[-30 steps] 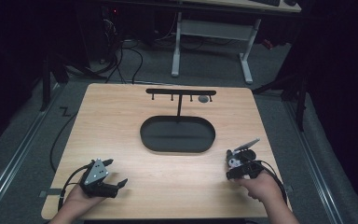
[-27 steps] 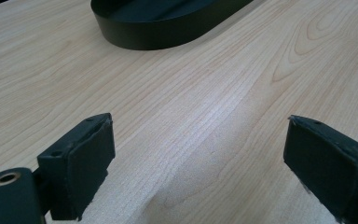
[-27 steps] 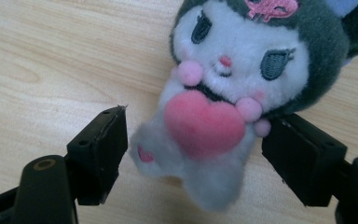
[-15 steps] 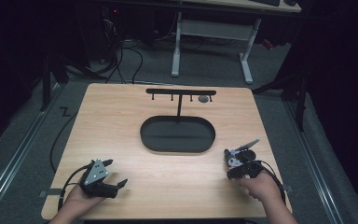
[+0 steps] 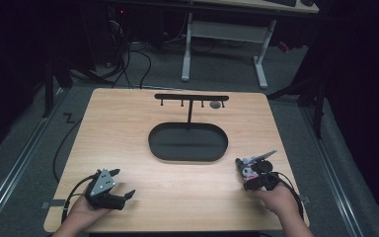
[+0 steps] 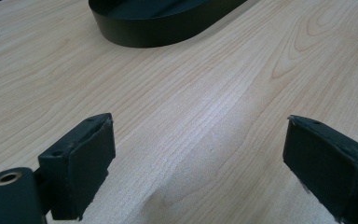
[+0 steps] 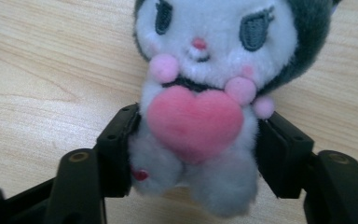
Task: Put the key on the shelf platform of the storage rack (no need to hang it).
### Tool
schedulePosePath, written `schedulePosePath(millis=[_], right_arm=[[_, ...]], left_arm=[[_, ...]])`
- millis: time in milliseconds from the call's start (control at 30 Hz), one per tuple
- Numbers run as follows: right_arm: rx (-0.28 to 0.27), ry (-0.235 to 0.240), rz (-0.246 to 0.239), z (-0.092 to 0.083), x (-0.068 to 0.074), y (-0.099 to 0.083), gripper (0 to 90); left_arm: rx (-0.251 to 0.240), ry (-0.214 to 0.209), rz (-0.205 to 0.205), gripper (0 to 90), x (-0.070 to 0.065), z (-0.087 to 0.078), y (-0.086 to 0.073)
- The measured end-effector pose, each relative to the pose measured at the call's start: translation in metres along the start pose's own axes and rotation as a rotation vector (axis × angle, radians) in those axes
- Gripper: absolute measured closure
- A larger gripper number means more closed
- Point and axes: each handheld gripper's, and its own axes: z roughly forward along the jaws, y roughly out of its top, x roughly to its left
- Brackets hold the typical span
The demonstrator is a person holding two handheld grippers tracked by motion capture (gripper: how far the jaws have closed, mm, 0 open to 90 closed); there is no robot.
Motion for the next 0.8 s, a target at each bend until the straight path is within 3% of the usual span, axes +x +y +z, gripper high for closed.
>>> schedulePosePath(millis=[167, 600, 800], right_arm=[[-0.007, -0.037, -0.014, -0.004, 0.003, 0.002, 47.7], [-0.085, -0.059, -0.041, -0.034, 0.009, 0.010, 48.2], [-0.086, -0.055, -0.048, -0.038, 0.012, 0.012, 48.1]], left_arm=[[-0.001, -0.001, 0.000, 10.0, 0.000, 0.000, 0.000], [-0.004, -0.006, 0.000, 10.2, 0.000, -0.001, 0.000], [-0.004, -0.006, -0.001, 10.3, 0.000, 0.000, 0.000]])
